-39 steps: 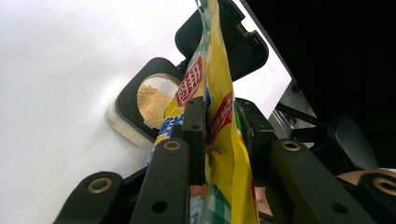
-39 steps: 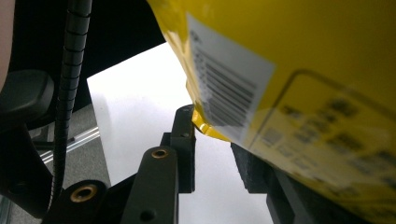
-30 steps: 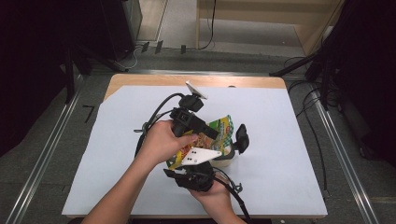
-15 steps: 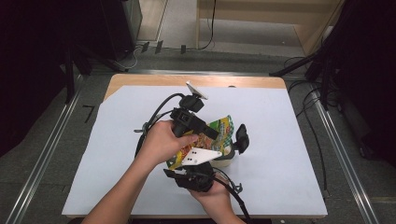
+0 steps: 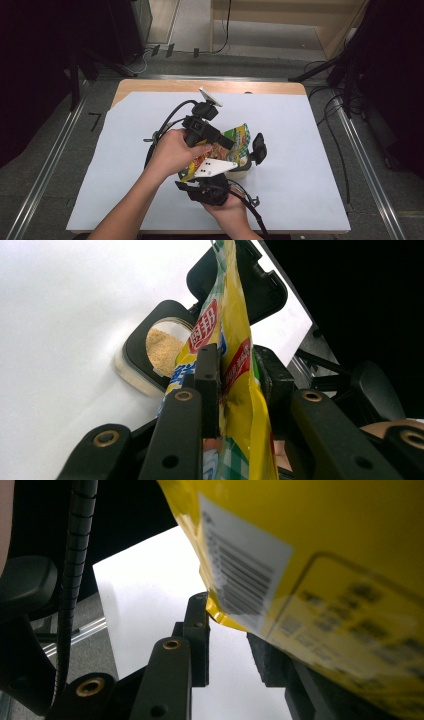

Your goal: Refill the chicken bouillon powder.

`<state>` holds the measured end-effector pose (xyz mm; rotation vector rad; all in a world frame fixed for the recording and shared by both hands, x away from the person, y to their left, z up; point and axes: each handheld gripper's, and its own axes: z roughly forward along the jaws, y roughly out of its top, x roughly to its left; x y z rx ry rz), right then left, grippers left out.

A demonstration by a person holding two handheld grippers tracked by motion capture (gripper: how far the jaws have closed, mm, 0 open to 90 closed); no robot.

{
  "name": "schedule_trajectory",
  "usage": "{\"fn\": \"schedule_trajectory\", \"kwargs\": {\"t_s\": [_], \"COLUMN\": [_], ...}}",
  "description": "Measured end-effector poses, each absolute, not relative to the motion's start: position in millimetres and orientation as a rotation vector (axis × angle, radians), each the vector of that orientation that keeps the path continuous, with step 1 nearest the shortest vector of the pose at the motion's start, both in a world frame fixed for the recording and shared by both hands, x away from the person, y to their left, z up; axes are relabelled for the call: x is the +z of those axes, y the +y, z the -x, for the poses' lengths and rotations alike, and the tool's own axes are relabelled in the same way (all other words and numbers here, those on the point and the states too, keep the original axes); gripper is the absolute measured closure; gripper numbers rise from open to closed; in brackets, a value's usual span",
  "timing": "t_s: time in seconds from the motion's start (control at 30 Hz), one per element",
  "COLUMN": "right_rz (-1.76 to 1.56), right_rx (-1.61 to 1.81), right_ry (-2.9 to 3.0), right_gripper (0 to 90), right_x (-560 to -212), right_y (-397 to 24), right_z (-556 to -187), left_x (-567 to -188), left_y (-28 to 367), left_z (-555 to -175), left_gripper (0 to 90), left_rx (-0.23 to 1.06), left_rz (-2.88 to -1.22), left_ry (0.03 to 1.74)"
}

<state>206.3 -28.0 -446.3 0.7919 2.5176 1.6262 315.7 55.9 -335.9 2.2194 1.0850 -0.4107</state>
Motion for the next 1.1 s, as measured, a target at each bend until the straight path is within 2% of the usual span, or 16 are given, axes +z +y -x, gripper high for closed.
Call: {"fn": "schedule_trajectory", "kwargs": {"t_s": [1.1], "right_rz": [-0.788], "right_rx": [1.628], "right_ry": [2.512], "right_gripper": [73.3], "right_x": [-447.1], "right_y": [-28.2], "right_z": [-206.7], "left_x": [-335.8], "left_y": [54.7], "left_z": [-314.7], "left_gripper": [76.1], "left_rx": [-0.396], "left_rz": [-2.230], "left_ry": [1.077]}}
